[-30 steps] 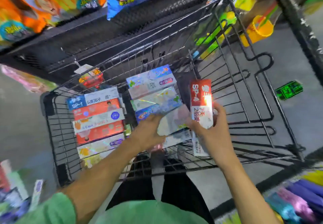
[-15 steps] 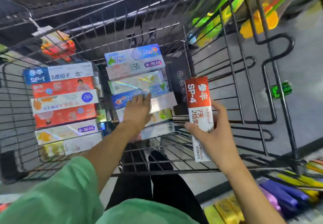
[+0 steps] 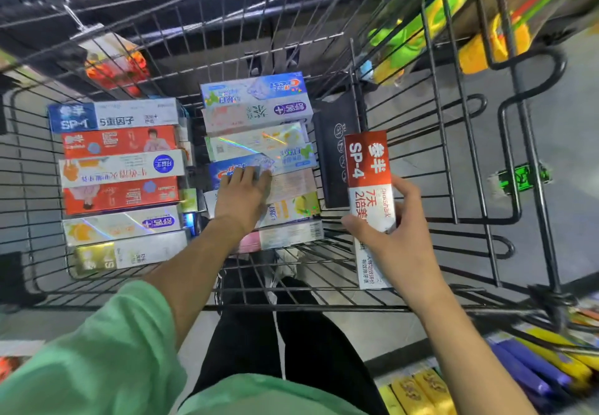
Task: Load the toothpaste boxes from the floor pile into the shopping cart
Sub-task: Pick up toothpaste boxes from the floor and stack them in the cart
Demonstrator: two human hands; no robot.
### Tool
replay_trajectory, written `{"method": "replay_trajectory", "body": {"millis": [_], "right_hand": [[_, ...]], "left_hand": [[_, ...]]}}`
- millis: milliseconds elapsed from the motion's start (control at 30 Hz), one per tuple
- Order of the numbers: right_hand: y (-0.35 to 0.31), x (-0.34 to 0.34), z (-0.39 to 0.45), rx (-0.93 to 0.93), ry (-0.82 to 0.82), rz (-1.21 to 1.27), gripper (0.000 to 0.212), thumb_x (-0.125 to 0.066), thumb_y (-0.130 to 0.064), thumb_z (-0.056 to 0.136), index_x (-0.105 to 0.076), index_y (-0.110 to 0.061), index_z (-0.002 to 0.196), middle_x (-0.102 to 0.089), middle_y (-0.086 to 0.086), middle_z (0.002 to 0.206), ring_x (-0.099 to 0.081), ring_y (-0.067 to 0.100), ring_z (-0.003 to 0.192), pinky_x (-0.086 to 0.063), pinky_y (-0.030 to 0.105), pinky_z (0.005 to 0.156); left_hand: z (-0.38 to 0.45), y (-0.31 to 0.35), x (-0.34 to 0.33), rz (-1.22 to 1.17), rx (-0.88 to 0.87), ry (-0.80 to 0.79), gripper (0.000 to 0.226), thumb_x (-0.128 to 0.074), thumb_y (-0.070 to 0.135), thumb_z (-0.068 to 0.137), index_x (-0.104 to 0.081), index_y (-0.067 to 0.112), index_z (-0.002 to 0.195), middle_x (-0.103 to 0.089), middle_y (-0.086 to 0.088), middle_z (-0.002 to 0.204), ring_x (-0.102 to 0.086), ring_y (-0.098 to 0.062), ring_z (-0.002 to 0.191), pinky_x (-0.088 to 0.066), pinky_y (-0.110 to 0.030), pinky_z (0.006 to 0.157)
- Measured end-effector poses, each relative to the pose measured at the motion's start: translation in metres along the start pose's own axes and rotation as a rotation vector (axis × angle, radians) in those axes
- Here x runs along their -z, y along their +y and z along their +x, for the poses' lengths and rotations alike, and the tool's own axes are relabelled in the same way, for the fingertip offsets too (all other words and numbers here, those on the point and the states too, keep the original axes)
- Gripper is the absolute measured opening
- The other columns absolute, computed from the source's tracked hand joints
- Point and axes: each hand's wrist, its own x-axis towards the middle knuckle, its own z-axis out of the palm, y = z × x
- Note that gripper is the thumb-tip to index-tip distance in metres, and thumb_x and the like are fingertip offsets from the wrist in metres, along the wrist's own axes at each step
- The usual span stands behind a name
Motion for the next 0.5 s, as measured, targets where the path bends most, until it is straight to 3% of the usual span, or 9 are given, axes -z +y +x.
{"method": "replay_trajectory", "body": {"millis": [133, 200, 333, 433, 500], "right_hand": [[0.004, 0.001, -0.001, -0.012, 0.013, 0.011, 0.07, -0.084, -0.018, 0.08, -0.042, -0.041, 0.13, -0.068, -0.014, 0.095, -0.07, 0.003, 0.088, -0.052, 0.015, 0.073], [0.006, 0.003, 0.0, -0.011, 0.014, 0.014, 0.069, -0.084, -0.017, 0.08, -0.042, -0.04, 0.13, -0.069, -0.015, 0.094, -0.069, 0.002, 0.088, -0.051, 0.013, 0.072], [0.006, 0.0, 0.0, -0.016, -0.031, -0.02, 0.069, -0.084, -0.02, 0.081, -0.039, -0.049, 0.124, -0.065, -0.036, 0.094, -0.068, -0.002, 0.092, -0.052, 0.014, 0.075], [0.007, -0.01, 0.005, -0.015, -0.103, -0.109, 0.076, -0.09, -0.022, 0.073, -0.04, -0.055, 0.121, -0.067, -0.026, 0.103, -0.065, -0.003, 0.1, -0.053, 0.022, 0.084], [0.009, -0.02, 0.011, -0.001, -0.17, -0.234, 0.089, -0.093, -0.035, 0.063, -0.039, -0.051, 0.131, -0.062, -0.019, 0.12, -0.061, 0.002, 0.113, -0.052, 0.031, 0.097]], "left_hand": [[0.003, 0.0, 0.002, -0.027, 0.019, 0.007, 0.075, -0.08, 0.044, 0.077, -0.05, 0.018, 0.14, -0.052, -0.015, 0.126, -0.05, -0.038, 0.113, -0.04, -0.049, 0.092], [0.005, 0.001, 0.005, -0.063, 0.036, 0.009, 0.074, -0.075, 0.048, 0.081, -0.046, 0.02, 0.142, -0.048, -0.013, 0.133, -0.045, -0.037, 0.12, -0.036, -0.05, 0.098], [0.004, 0.0, 0.01, -0.147, 0.028, 0.039, 0.078, -0.067, 0.055, 0.088, -0.037, 0.021, 0.151, -0.04, -0.012, 0.148, -0.037, -0.035, 0.134, -0.03, -0.05, 0.108], [-0.003, -0.008, 0.011, -0.189, 0.013, 0.11, 0.073, -0.055, 0.062, 0.094, -0.038, 0.021, 0.152, -0.041, -0.012, 0.151, -0.039, -0.034, 0.135, -0.032, -0.049, 0.109], [-0.014, -0.017, 0.011, -0.202, 0.029, 0.162, 0.069, -0.047, 0.063, 0.097, -0.046, 0.017, 0.147, -0.048, -0.014, 0.147, -0.046, -0.036, 0.131, -0.037, -0.05, 0.106]]}}
